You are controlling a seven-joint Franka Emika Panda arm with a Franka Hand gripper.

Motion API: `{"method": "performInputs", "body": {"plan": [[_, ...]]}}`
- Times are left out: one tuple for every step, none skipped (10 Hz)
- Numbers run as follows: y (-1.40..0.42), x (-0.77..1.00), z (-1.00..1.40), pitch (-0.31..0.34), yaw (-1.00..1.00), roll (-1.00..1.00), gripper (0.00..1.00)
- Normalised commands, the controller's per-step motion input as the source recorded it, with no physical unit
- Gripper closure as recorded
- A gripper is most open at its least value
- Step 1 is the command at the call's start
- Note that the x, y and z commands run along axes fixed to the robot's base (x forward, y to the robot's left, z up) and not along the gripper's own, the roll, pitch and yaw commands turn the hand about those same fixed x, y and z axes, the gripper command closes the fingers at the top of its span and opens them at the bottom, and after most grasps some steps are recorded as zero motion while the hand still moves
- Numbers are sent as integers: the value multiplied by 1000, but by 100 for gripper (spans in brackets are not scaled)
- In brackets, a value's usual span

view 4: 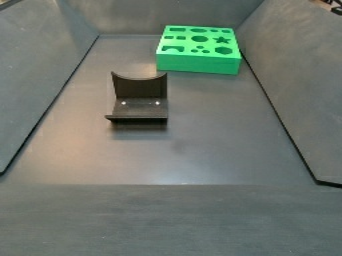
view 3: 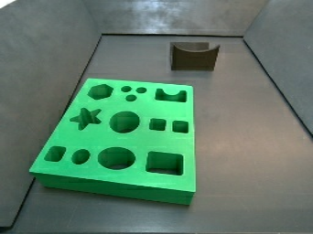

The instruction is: Insert the round object.

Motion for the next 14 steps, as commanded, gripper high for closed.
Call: {"method": "performInputs", "body": {"plan": [[-489,-314,-1000,0,0,24,100],[-469,-303,-1000,0,0,21,100],[-331,-283,-1000,0,-20,10,100],[0,-237,-1000,-3,-14,0,100],[0,-63,-1000,0,0,0,100],[0,0,-1000,0,0,0,100],[-126,97,-1000,0,0,0,100],[-274,226,-1000,-4,0,0,100],[-231,237,-1000,-4,0,10,100],[-169,126,-1000,-11,0,51,100],[-71,-34,-1000,-9,0,41,100],[0,-169,-1000,-40,9,36,100],[0,-317,-1000,-99,20,53,100],[0,-263,-1000,-129,0,77,100]]}}
